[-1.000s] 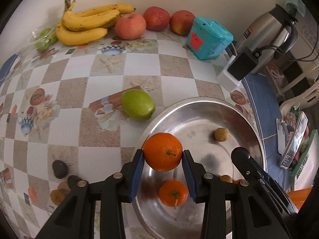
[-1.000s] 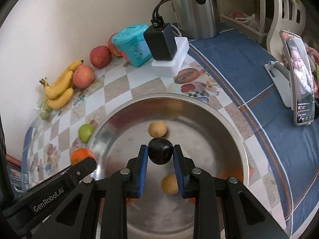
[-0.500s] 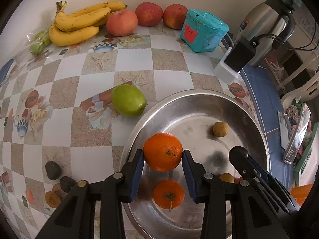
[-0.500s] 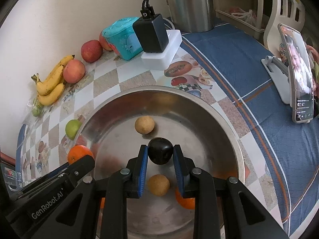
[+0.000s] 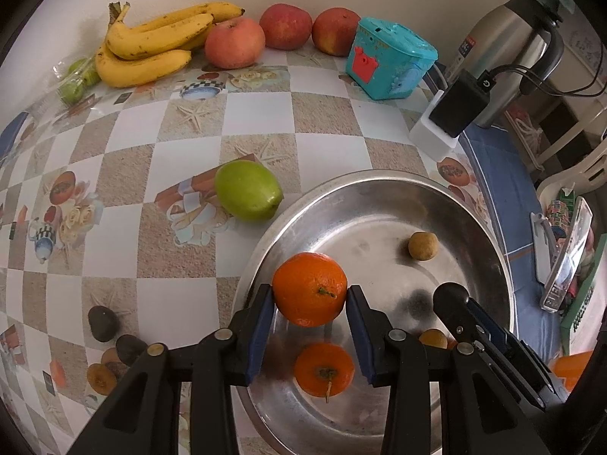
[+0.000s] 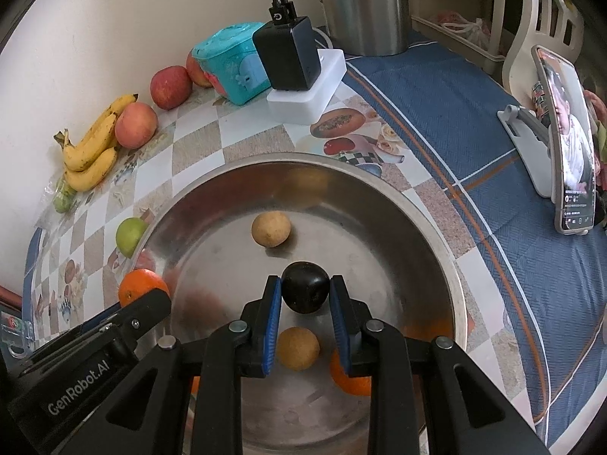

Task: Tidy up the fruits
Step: 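Open the left tool to drop the orange while the right tool releases the plum, then withdraw both open tools from the plate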

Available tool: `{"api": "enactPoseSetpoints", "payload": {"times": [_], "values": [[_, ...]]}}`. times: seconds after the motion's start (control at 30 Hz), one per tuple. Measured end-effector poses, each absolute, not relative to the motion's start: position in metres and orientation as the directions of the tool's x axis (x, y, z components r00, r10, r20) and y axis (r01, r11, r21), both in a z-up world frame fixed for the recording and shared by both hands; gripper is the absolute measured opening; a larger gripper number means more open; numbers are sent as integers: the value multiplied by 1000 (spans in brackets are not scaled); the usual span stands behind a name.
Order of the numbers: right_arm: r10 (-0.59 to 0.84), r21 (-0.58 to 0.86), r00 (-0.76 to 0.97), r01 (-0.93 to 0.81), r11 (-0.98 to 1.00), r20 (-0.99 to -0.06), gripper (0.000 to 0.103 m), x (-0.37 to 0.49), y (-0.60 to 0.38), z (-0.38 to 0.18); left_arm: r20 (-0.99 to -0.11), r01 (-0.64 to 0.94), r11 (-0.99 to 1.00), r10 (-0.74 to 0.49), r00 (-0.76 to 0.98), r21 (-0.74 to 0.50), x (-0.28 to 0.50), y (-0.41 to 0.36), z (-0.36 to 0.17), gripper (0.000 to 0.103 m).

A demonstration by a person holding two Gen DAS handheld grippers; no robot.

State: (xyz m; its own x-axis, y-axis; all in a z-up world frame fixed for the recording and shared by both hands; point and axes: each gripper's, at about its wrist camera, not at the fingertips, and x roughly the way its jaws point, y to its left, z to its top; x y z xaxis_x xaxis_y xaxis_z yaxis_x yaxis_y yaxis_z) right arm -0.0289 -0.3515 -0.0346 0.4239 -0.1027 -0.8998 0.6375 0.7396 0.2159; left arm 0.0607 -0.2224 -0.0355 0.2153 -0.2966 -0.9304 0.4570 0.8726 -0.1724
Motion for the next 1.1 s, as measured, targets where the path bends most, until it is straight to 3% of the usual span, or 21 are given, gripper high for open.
{"api": "enactPoseSetpoints", "payload": {"times": [0.1,0.17,0.4,0.5,0.73,0.9,1.1], "values": [[-112,204,417,640,741,-902,28,-28,-351,-35,-927,460,872,-298,229,-167,60,-222,-32,45],[-118,200,418,639,742,-901,34,-29,-351,-34,-925,460,872,-301,234,-167,60,-222,-30,51],[-131,192,428,632,751,-894,38,-30,-351,-27,-919,448,875,-315,238,-184,62,-216,-21,51],[-142,185,432,631,753,-891,53,-31,-350,-23,-917,437,880,-314,247,-184,64,-212,-16,53],[-150,171,435,615,769,-888,64,-30,-346,-18,-922,377,910,-282,264,-170,71,-193,-14,68],[-142,165,427,605,779,-893,65,-29,-342,-19,-927,324,935,-243,287,-144,76,-175,-13,74],[-138,160,428,589,792,-893,65,-28,-335,-17,-930,265,956,-207,303,-126,80,-155,-12,74]]}}
